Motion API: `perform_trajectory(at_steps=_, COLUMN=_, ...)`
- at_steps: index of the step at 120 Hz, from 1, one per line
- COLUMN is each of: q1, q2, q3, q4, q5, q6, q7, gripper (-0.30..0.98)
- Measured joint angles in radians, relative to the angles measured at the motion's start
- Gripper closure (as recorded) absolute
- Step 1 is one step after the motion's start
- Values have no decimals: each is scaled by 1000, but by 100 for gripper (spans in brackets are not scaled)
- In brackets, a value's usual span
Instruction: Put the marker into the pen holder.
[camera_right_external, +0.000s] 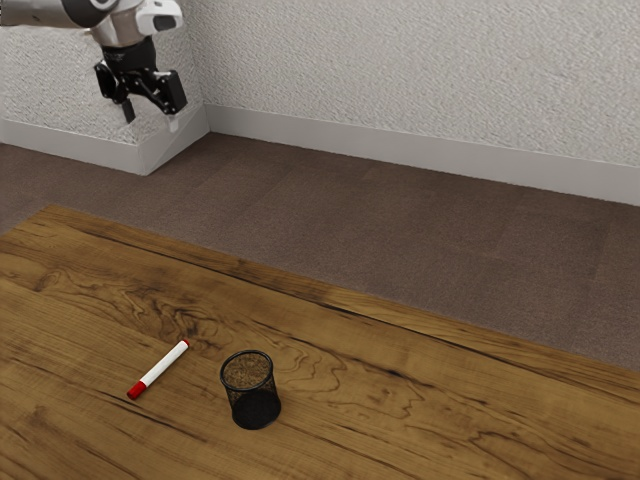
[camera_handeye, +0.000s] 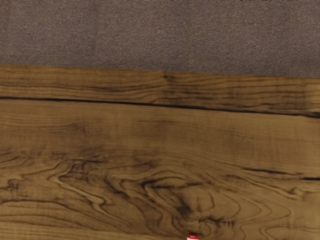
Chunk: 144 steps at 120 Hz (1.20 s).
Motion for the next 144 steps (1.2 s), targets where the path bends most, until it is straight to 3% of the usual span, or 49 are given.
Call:
perform_trajectory(at_steps=21, q1=-5, q2=1, q3=-28, q4=-1, q5=-3, q6=13, q7=9, gripper=2)
perform_trajectory(at_steps=32, q1=-55, q2=-48, q3=-36, q4=-90, q5=18, q6=16, q7=7, gripper=2)
perform_trajectory(at_steps=45, q1=-30, q2=-18, q3=-30, q4=-129, q5=21, q6=3, q7=3, gripper=2)
perform_trajectory(at_steps=51, q1=39, q2=13, q3=-67, q4=-184, q5=9, q6=17, q7=3, gripper=2)
perform_trajectory(at_steps=59, q1=164, q2=18, q3=-201, q4=-310, q5=8, q6=86, q7=6, gripper=2)
perform_trajectory(at_steps=68, q1=206, q2=49, q3=-247, q4=-385, q5=13, q6=162, q7=11, gripper=2)
perform_trajectory(at_steps=87, q1=212, q2=61, q3=-253, q4=-579, q5=14, q6=332, q7=22, gripper=2)
perform_trajectory(at_steps=113, q1=178, q2=-190, q3=-252, q4=-989, q5=7, q6=563, q7=28, gripper=2)
perform_trajectory(at_steps=144, q1=181, q2=-224, q3=-254, q4=-1144, q5=30, q6=750, q7=64, gripper=2)
